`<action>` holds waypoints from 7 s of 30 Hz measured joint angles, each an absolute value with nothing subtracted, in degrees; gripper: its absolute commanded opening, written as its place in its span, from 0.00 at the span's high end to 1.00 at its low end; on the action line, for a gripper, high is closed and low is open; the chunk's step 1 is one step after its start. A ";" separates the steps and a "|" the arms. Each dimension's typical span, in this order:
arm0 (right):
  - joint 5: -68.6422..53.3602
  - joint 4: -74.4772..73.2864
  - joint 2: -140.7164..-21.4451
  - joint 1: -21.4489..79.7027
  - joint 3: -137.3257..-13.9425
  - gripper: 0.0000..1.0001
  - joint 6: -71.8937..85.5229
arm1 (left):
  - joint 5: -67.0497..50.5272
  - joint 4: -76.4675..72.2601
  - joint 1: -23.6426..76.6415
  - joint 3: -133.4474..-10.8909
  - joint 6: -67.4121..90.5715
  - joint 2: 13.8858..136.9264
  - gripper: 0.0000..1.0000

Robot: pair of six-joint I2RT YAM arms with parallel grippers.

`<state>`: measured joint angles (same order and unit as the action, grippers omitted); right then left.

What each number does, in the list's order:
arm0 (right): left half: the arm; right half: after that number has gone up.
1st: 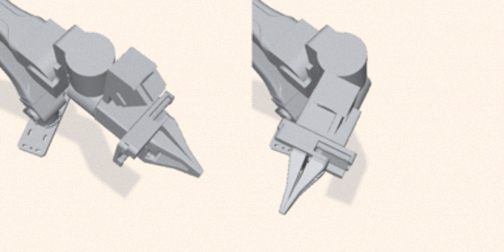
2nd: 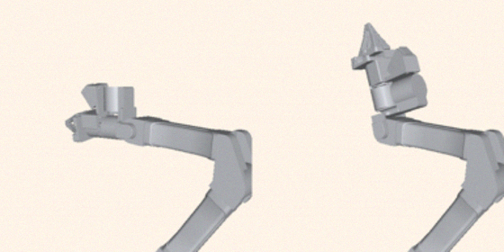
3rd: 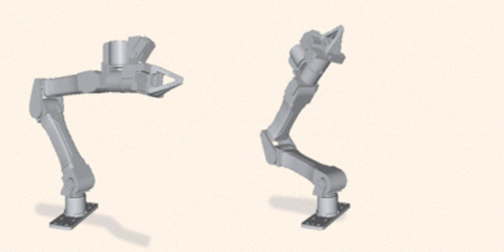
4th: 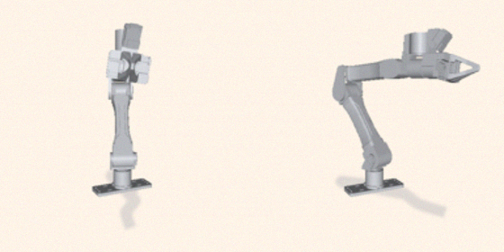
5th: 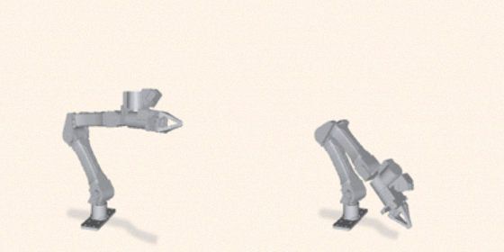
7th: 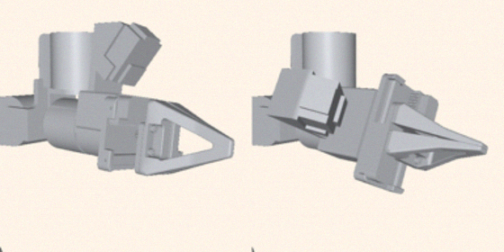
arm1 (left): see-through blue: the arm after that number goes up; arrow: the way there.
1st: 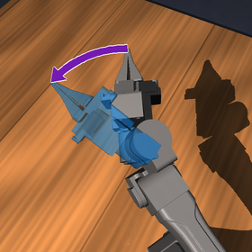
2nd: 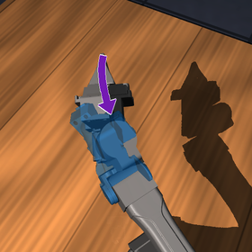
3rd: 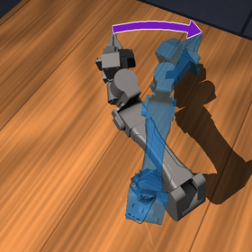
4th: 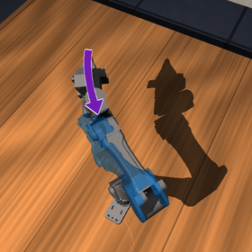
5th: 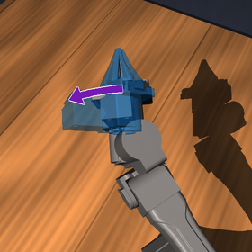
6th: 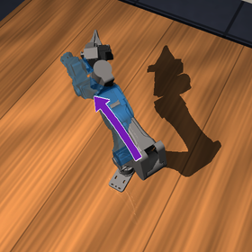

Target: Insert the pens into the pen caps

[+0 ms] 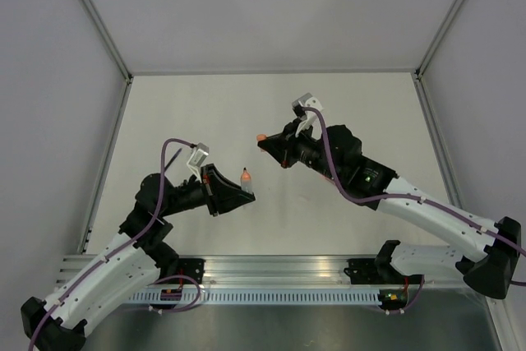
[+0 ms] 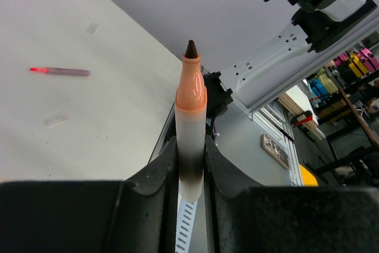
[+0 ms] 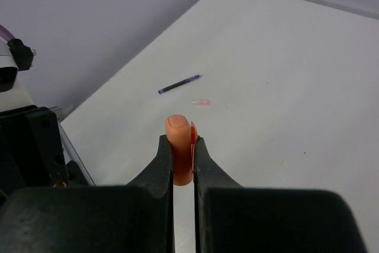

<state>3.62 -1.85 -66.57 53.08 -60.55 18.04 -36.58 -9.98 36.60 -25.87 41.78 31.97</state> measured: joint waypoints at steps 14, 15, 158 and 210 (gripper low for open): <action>-7.46 15.33 -64.97 53.08 -54.33 1.00 26.09 | -41.10 -17.89 36.60 -24.97 43.55 34.22 0.98; -8.03 16.36 -64.97 53.08 -53.95 1.00 26.65 | -41.12 -17.98 36.60 -24.93 43.57 34.20 0.98; -3.92 14.81 -65.60 67.02 -56.36 0.57 27.83 | -41.01 -19.99 36.82 -21.26 45.65 23.57 0.98; 11.40 39.70 -62.54 71.22 -40.40 1.00 34.61 | -41.10 -7.49 38.28 -35.57 44.75 36.36 0.98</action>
<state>11.40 39.70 -62.54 71.22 -40.40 34.61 -41.10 -7.49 38.28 -35.57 44.75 36.36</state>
